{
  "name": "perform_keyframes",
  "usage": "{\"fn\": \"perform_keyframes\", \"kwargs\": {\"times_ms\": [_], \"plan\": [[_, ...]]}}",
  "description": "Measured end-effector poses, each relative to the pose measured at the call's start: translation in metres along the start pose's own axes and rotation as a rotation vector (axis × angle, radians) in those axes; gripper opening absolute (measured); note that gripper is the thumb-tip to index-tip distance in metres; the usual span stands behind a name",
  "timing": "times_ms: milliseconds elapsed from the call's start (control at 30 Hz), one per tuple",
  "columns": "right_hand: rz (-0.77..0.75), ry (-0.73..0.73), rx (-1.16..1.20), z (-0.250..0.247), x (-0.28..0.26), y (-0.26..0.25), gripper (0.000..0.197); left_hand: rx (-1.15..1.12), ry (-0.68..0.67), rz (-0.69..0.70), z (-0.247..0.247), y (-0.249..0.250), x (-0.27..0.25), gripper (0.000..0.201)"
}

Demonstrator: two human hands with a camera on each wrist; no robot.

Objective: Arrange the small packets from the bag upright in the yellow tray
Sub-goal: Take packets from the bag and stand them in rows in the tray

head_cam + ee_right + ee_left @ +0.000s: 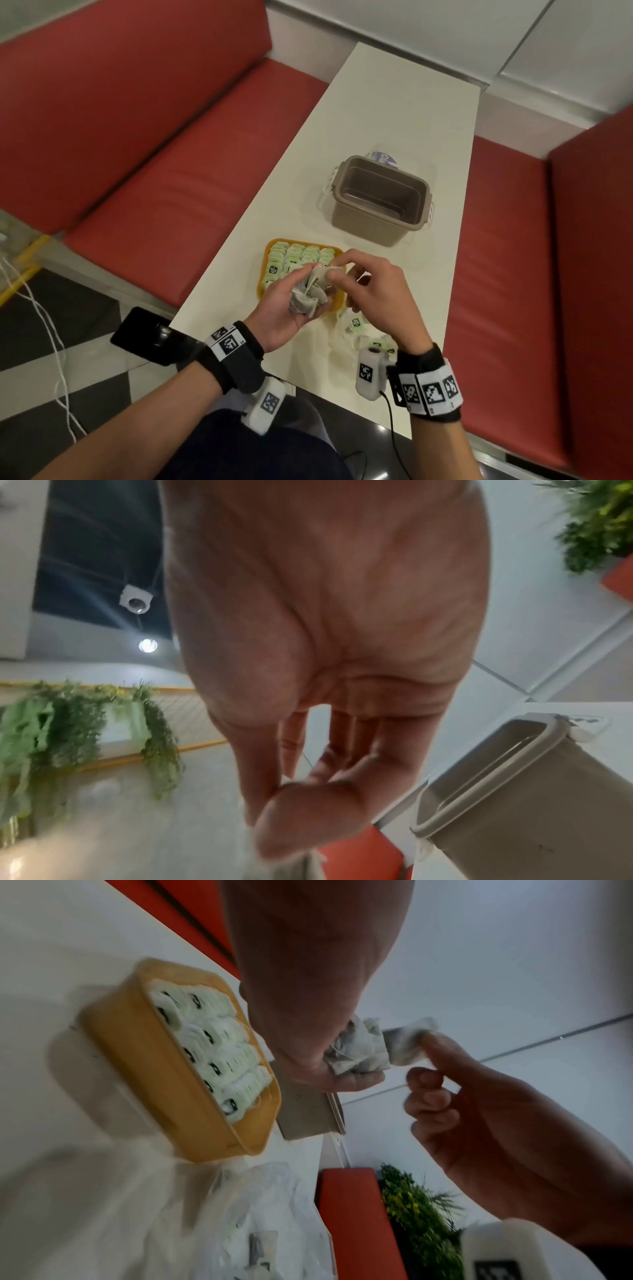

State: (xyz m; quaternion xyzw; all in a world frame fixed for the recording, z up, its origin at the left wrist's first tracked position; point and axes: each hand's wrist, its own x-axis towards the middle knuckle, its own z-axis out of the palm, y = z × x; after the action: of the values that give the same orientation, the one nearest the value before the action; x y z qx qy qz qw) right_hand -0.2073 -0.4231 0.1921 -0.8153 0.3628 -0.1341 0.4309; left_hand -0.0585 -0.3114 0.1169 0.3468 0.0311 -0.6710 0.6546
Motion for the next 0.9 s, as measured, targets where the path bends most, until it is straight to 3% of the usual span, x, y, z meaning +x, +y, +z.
{"fn": "perform_keyframes", "kwargs": {"times_ms": [133,233,333,533,667,800,900], "plan": [[-0.07,-0.058,0.162,-0.008,0.002,-0.015,0.005,-0.018,0.064,0.03,-0.017,0.011,-0.01,0.025],[-0.059,-0.094,0.226,-0.009,0.006,-0.025,0.016,0.118,0.086,0.05,-0.029,0.018,-0.019,0.018],[-0.107,-0.166,0.149,-0.005,0.011,-0.026,0.005,0.244,0.045,0.055,-0.033,0.023,-0.026,0.026],[-0.068,-0.273,0.134,0.003,0.022,-0.026,0.029,0.327,-0.077,0.127,-0.029,0.025,-0.035,0.035],[-0.037,-0.193,0.11,0.008,0.027,-0.025,0.024,0.398,-0.016,0.232,-0.033,0.021,-0.031,0.033],[-0.065,-0.078,0.007,0.017,0.029,-0.019,0.015,0.437,0.05,0.356,-0.032,0.017,-0.026,0.015],[-0.136,0.009,-0.097,0.019,0.028,-0.014,0.01,0.48,0.104,0.408,-0.033,0.013,-0.02,0.021]]}}
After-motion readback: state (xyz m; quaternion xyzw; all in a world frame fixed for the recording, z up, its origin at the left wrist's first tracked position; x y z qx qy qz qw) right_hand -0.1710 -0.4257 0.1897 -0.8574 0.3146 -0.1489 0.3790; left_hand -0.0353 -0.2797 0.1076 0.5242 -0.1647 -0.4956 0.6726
